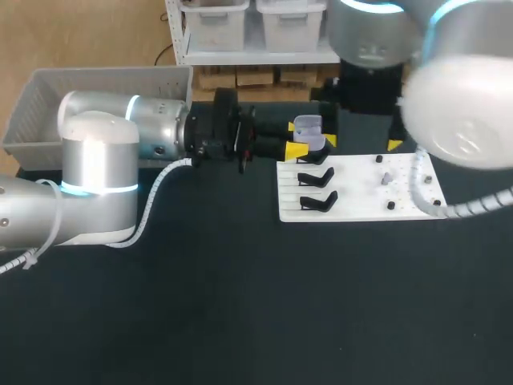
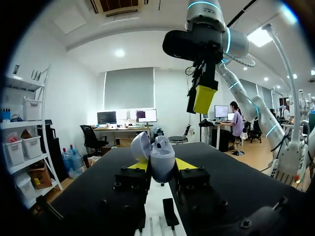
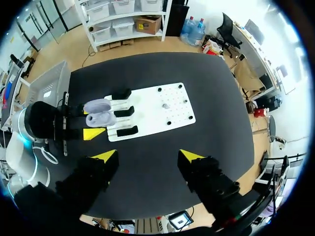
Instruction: Pick up each earbud case from the left stands, insert the matching earbuds, close the lid, and place the case in the box.
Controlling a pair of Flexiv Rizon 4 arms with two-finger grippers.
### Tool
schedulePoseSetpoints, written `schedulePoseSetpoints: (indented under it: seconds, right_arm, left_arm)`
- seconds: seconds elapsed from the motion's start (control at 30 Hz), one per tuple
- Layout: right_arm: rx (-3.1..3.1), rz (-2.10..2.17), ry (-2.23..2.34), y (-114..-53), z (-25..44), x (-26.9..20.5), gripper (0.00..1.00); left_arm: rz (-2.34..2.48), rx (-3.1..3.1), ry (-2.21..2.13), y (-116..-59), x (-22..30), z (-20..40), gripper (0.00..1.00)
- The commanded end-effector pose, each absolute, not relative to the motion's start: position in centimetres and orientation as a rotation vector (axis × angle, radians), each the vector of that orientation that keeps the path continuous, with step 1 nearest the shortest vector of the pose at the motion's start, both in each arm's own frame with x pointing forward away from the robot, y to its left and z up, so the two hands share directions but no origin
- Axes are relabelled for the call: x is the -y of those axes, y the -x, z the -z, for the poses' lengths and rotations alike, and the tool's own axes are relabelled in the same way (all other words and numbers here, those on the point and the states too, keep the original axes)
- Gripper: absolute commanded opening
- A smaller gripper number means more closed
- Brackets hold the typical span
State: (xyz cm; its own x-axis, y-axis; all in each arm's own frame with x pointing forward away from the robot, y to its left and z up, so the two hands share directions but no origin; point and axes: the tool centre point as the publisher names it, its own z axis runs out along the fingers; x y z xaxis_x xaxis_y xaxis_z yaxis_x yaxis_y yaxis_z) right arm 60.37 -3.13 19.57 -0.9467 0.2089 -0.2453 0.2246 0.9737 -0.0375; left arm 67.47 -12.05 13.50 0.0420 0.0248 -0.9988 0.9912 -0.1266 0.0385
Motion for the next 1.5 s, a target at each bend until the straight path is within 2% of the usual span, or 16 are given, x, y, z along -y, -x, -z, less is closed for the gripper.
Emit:
schedulePoseSetpoints:
  seconds: [0.03,0.1,0.2,0.3,0.7,0.8,1.03,1.5]
  right_arm:
    - [-2.820,-0.069,-0.258,-60.6,-18.0,5.0,0.71]
    - [-2.830,-0.043,-0.234,-61.2,-17.2,5.3,0.72]
    - [-2.850,-0.043,-0.225,-62.2,-15.8,5.8,0.67]
    - [-2.873,-0.016,-0.224,-63.2,-14.3,6.1,0.54]
    - [-2.939,-0.018,-0.293,-66.4,-8.7,8.5,0.71]
    - [-2.944,-0.016,-0.322,-66.9,-7.5,9.0,0.67]
    - [-2.967,-0.056,-0.375,-67.5,-5.2,10.0,0.50]
    - [-2.932,-0.090,-0.469,-68.9,-3.7,10.8,0.45]
  left_arm:
    - [1.256,-1.135,-1.339,-67.5,12.1,-13.4,0.00]
    - [1.256,-1.135,-1.339,-67.5,12.1,-13.4,0.00]
    - [1.256,-1.135,-1.339,-67.5,12.1,-13.4,0.00]
    - [1.256,-1.135,-1.339,-67.5,12.1,-13.4,0.00]
    - [1.256,-1.135,-1.339,-67.5,12.1,-13.4,0.00]
    - [1.256,-1.135,-1.339,-67.5,12.1,-13.4,0.00]
    - [1.256,-1.135,-1.339,-67.5,12.1,-13.4,0.00]
    - [1.256,-1.135,-1.339,-67.5,12.1,-13.4,0.00]
